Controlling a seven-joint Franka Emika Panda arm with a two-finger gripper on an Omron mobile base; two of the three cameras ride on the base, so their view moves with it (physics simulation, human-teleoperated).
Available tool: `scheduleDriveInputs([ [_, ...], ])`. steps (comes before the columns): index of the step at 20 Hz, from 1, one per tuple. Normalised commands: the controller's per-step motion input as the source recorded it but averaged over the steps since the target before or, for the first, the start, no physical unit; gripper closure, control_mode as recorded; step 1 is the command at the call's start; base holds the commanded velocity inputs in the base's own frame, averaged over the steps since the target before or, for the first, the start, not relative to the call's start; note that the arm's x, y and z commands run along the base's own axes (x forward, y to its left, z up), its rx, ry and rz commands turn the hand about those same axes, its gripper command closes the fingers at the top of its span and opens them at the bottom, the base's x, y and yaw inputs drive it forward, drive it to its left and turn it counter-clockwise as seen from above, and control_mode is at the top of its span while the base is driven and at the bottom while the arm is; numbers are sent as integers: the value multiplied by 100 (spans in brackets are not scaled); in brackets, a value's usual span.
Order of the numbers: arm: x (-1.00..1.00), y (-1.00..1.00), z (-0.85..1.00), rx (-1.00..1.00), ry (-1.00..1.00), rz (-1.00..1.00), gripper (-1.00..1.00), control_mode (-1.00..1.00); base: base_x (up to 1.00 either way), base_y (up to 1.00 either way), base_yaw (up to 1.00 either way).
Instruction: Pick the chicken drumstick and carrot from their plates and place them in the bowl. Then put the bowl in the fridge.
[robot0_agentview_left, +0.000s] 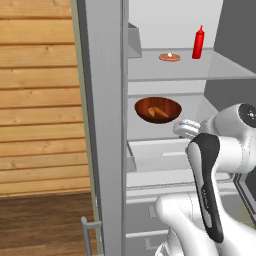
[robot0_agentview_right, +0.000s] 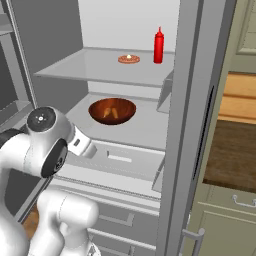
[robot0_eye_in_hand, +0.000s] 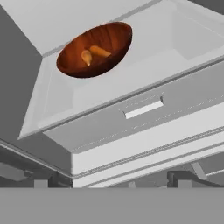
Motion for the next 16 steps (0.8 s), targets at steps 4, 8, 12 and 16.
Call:
scheduleDriveInputs([
  [4,-100,47,0,-25,0,19,-100,-100,0,0,0],
  [8,-100,20,0,-27,-11,17,-100,-100,0,0,0],
  [12,-100,0,-11,-19,-19,9,-100,-100,0,0,0],
  [16,-100,-33,-29,-11,-16,2,-100,-100,0,0,0],
])
